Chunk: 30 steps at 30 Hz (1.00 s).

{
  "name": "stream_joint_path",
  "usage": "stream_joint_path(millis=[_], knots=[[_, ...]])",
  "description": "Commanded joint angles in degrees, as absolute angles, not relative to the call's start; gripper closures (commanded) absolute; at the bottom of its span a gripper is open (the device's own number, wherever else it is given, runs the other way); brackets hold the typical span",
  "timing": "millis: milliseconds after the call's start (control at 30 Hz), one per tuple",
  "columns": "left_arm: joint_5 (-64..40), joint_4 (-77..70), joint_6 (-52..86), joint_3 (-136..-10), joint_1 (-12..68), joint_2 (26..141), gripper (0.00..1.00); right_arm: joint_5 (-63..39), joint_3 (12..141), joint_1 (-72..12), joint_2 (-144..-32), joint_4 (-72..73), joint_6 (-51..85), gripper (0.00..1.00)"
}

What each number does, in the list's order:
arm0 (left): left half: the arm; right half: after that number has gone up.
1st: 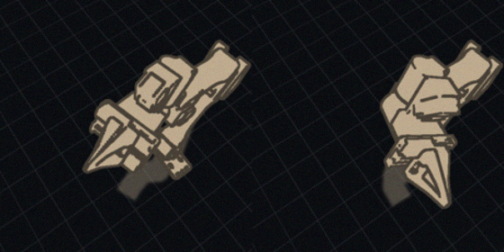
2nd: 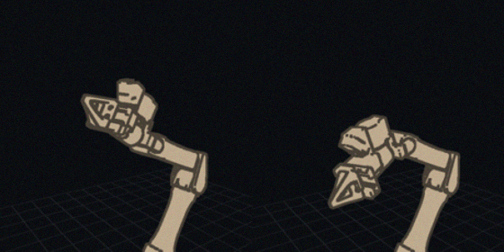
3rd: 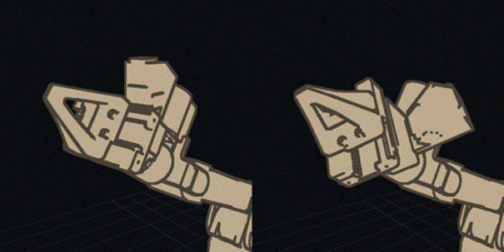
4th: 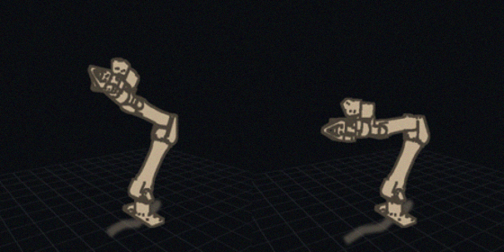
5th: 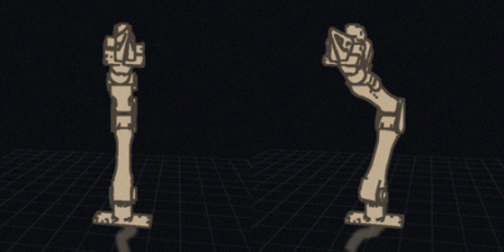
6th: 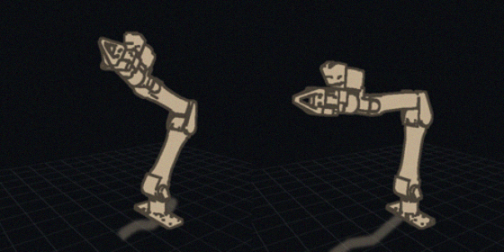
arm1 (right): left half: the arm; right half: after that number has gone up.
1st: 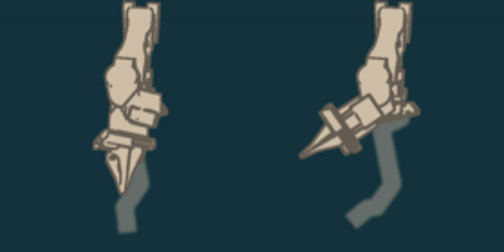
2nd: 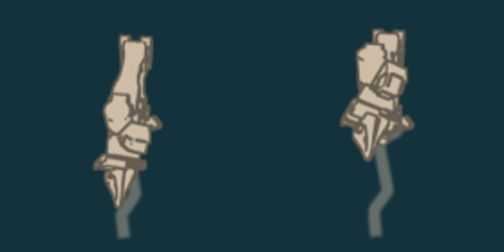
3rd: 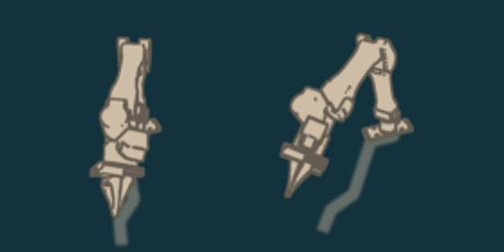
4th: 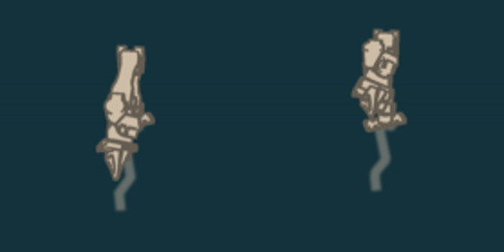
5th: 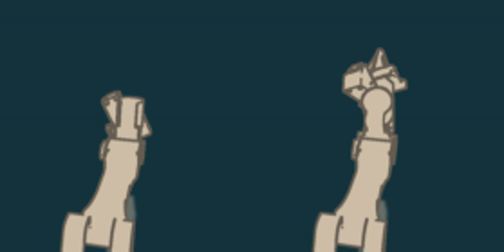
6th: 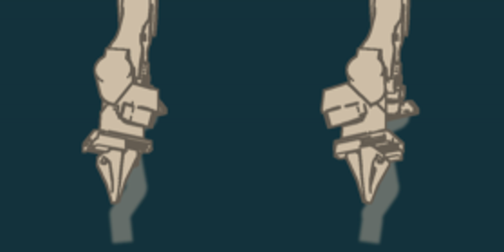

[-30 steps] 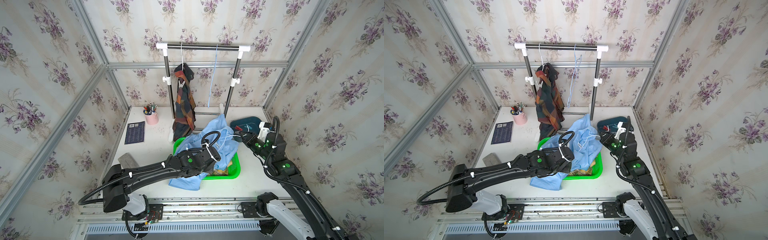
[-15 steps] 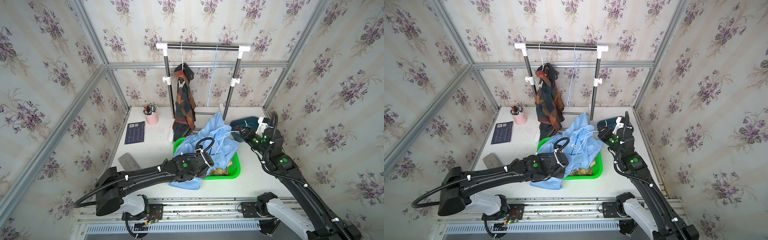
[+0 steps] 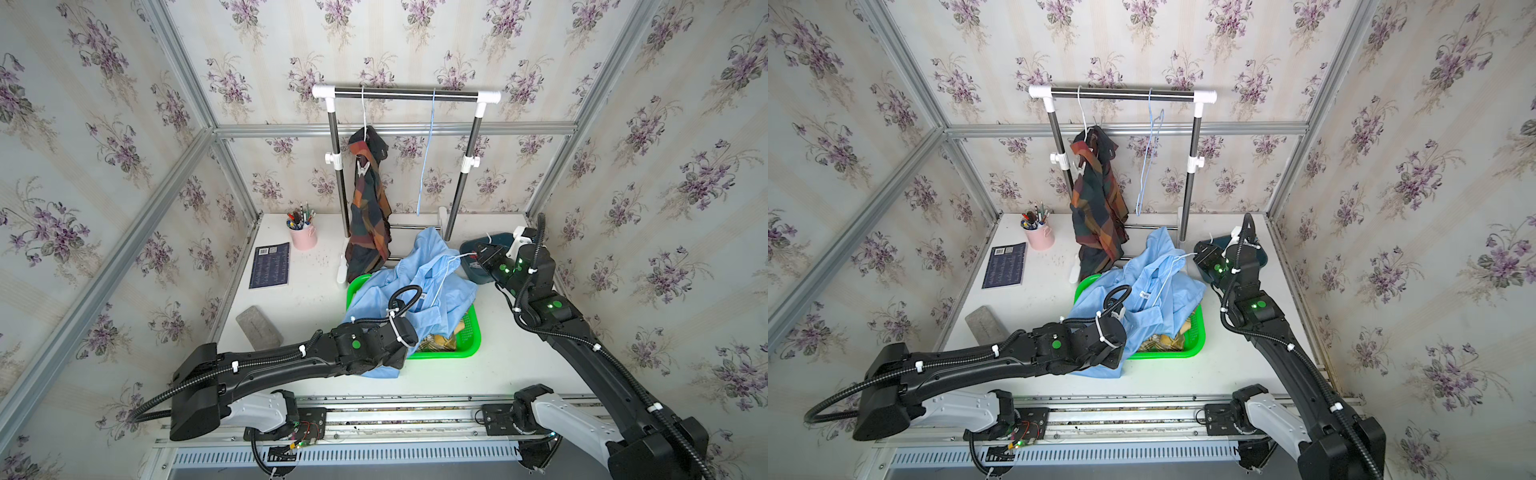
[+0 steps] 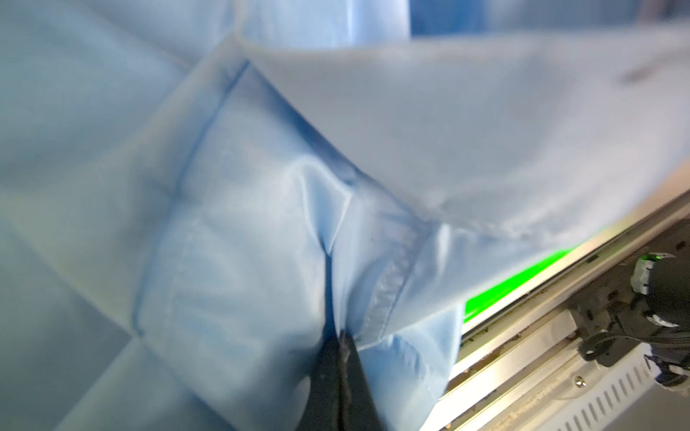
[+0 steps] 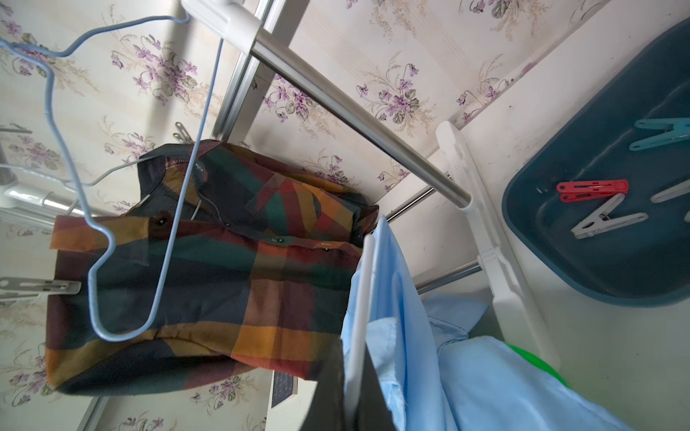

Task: Remove the clothespins securing long-sleeve shirts to the hanger
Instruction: Remove the long-sleeve shirt from the hanger.

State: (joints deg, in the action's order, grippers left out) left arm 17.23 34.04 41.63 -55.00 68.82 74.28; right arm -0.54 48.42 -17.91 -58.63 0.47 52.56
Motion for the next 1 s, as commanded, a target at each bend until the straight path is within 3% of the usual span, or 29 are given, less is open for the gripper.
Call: stream_joint_path(millis=[0, 367, 633, 667, 733, 833, 967], knots=[[18.90, 35.77, 39.12, -55.54, 69.60, 72.81, 1.00, 5.99, 48.07, -18.32, -59.39, 8.15, 54.23, 1.00], [20.19, 33.63, 35.22, -50.49, 69.57, 70.68, 1.00, 8.52, 47.30, -15.92, -60.10, 8.04, 53.26, 1.00], [18.66, 29.31, 31.27, -49.22, 68.61, 67.34, 1.00, 2.10, 47.68, -13.19, -60.30, 8.26, 53.94, 1.00], [18.47, 28.17, 30.32, -49.28, 68.56, 66.59, 0.96, 1.54, 47.72, -13.26, -60.37, 8.05, 54.05, 1.00], [18.77, 26.53, 27.71, -50.06, 68.60, 64.73, 0.60, 0.90, 47.03, -13.40, -59.95, 7.98, 54.30, 1.00], [18.90, 25.37, 24.00, -50.62, 68.55, 62.42, 0.27, 0.00, 46.59, -13.37, -59.31, 7.40, 54.39, 1.00], [15.82, 23.38, 21.19, -51.29, 68.55, 61.67, 0.13, -0.53, 47.25, -13.36, -58.39, 6.37, 53.89, 1.00]])
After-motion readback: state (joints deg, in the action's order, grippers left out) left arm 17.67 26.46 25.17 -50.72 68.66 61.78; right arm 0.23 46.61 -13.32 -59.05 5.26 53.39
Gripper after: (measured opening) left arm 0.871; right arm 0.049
